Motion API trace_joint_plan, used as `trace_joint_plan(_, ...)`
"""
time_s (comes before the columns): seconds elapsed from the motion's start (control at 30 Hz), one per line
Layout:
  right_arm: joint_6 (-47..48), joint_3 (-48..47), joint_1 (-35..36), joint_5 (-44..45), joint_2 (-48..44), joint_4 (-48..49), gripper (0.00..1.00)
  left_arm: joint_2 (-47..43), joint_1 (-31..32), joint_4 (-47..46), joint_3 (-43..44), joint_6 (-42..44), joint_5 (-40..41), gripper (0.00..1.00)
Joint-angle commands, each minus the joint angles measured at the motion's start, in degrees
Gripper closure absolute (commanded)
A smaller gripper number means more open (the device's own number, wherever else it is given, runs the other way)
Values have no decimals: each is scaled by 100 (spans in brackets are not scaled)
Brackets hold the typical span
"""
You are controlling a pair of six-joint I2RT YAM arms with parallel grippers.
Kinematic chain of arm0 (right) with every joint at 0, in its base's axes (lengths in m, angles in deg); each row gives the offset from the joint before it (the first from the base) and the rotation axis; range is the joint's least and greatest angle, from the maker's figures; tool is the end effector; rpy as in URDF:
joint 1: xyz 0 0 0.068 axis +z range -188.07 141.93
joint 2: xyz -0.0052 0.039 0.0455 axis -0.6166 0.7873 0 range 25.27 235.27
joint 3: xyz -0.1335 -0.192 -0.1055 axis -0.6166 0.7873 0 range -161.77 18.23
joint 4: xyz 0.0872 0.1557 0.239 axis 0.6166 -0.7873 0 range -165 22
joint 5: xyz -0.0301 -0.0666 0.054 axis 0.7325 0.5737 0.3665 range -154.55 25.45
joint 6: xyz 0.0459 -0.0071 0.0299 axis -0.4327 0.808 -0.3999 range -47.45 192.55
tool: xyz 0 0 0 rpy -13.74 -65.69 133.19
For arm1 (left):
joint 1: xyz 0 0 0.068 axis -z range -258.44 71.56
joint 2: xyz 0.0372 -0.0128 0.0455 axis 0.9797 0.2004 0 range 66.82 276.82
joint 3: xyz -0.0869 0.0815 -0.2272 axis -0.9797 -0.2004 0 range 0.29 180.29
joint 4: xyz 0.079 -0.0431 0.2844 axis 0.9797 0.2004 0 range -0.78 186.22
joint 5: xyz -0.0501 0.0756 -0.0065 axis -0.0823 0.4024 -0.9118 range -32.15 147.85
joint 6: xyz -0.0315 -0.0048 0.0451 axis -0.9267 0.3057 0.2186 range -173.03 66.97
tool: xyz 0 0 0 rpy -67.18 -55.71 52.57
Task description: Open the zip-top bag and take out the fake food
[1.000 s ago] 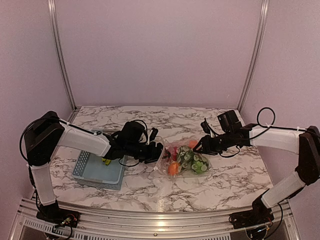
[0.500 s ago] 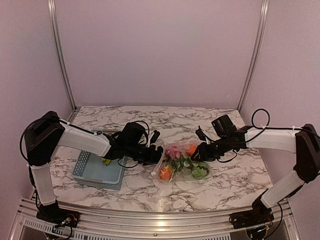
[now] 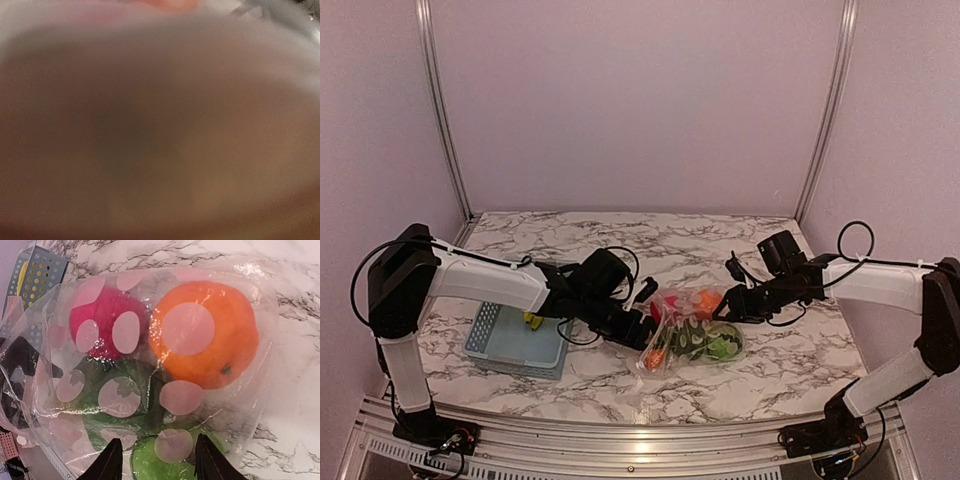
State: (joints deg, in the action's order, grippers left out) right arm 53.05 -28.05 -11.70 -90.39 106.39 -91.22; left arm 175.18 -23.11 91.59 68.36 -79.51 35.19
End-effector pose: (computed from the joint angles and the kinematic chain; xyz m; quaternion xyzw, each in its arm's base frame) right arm 0.2670 0.1507 0.1533 -0.1175 0.9317 0.3025 0.1632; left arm 0.2344 -0.3646 0.1366 0.3000 0.8501 -0.3937 0.1797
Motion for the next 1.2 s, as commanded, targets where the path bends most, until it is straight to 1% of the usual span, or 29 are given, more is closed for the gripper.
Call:
trace_joint_plan(0.0,44,45,-330,70,-380,-272,48,319,121,821,223,342,404,26)
trace_joint_plan(0.17,25,191,-447,107,-261,-204,41,545,149,1202,422,508,753,25)
trace_joint_plan(0.27,8,286,-458,-8,-52,8,40,613,145,1346,572,511,911,27)
trace_joint_plan(0.33,41,296,-470,4,120,67,40,589,145,1333,609,498,923,31)
trace_joint_plan(0.4,29,323,-477,-6,212,176,40,517,145,1263,594,482,869,37)
trace_joint_plan(0.47,18,299,-503,-1,303,255,42,468,145,1253,596,456,871,43)
trace_joint_plan(0.53,17,249,-509,1,373,294,48,392,140,1255,567,436,896,50)
trace_joint_plan(0.7,-5,242,-519,42,352,327,74,57,56,1217,361,359,1007,66)
trace_joint_plan(0.73,-9,263,-524,80,315,316,81,-26,23,1225,323,352,1035,67)
trace_joint_plan(0.87,-24,322,-528,124,207,318,97,-395,-76,1214,165,324,991,72)
trace_joint_plan(0.9,-24,334,-528,131,188,314,100,-479,-102,1220,135,307,987,73)
trace_joint_plan(1.03,-39,347,-529,167,131,318,100,-792,-182,1277,32,253,982,75)
trace_joint_plan(1.17,-70,338,-537,234,74,310,100,-1135,-283,1694,16,218,915,75)
